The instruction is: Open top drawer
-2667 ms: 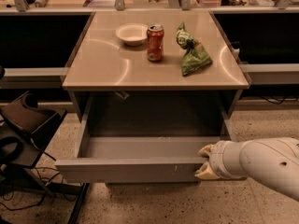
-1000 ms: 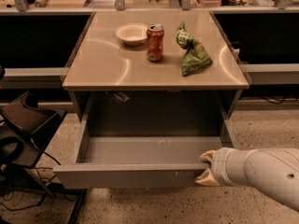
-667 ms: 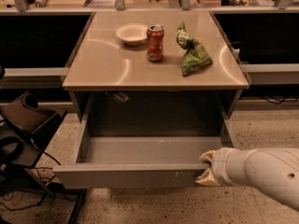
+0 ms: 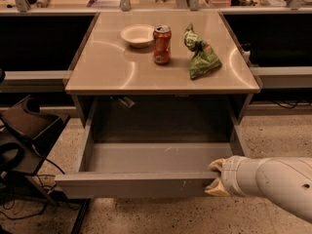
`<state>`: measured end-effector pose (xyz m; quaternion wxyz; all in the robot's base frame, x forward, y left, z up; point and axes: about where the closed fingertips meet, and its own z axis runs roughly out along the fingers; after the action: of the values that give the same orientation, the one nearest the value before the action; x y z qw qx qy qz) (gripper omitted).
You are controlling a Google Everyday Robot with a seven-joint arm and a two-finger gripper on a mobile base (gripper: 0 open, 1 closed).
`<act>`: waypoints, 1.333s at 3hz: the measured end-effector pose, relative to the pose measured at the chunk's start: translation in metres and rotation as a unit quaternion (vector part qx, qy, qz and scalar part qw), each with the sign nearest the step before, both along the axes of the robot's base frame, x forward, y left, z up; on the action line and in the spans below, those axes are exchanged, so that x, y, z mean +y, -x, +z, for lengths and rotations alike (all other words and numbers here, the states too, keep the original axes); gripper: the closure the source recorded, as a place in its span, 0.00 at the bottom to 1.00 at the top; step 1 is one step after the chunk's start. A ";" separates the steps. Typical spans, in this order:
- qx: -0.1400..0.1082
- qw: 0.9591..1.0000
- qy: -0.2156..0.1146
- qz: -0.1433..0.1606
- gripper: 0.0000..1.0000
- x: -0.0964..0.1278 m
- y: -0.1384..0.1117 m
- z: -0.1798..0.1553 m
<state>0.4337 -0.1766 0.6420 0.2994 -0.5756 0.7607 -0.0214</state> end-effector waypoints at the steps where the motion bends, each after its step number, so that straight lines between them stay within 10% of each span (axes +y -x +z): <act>1: 0.000 1.000 0.000 0.000 0.58 0.000 0.000 0.000; 4: 0.000 1.000 0.000 0.000 0.00 0.000 0.000 0.000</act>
Offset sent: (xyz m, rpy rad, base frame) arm 0.0000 0.0000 0.0000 0.0000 0.0000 0.0000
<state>0.4337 -0.1766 0.6420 0.2994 -0.5757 0.7606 -0.0214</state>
